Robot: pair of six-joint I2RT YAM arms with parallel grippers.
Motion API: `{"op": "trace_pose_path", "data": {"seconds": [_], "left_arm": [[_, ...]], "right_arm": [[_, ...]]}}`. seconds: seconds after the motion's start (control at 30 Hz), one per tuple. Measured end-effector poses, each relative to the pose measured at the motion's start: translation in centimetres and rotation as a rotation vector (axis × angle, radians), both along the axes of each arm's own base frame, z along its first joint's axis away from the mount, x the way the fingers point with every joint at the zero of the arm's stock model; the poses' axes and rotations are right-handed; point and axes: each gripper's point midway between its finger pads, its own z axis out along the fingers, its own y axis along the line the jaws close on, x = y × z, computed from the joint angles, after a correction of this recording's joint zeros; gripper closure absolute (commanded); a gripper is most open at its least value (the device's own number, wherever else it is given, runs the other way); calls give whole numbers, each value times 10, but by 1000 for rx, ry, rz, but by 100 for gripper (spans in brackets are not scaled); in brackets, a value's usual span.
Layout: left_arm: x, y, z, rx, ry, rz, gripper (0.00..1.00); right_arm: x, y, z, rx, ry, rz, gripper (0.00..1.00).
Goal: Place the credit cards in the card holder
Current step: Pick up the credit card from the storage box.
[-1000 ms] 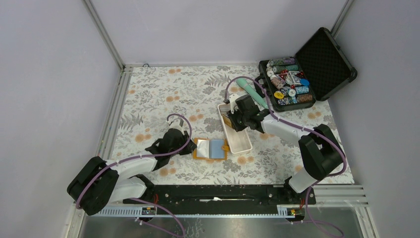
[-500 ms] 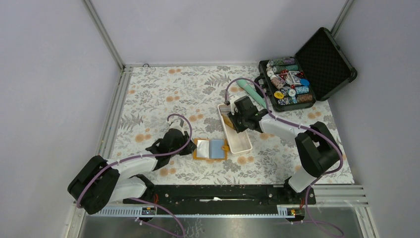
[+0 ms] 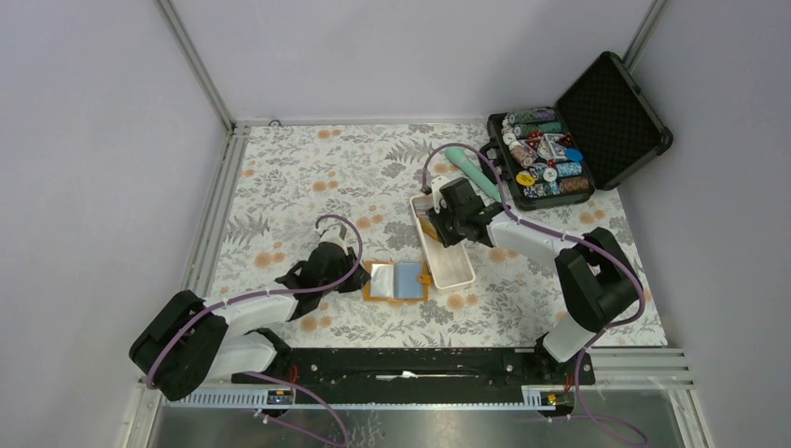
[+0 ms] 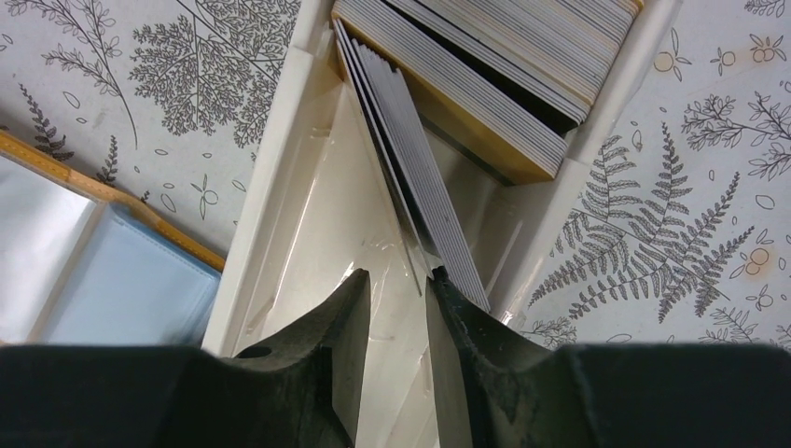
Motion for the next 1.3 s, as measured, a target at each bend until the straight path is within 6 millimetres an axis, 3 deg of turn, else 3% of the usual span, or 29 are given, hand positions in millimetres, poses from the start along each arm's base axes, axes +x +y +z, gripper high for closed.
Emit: {"op": "trace_pose_path", "data": {"seconds": [0.23, 1.3], "left_arm": [[0, 0, 0, 0, 1, -1, 79], [0, 0, -2, 1, 5, -1, 80]], "right_arm": [[3, 2, -2, -7, 8, 1, 70], [-3, 9, 4, 42, 26, 10, 75]]}}
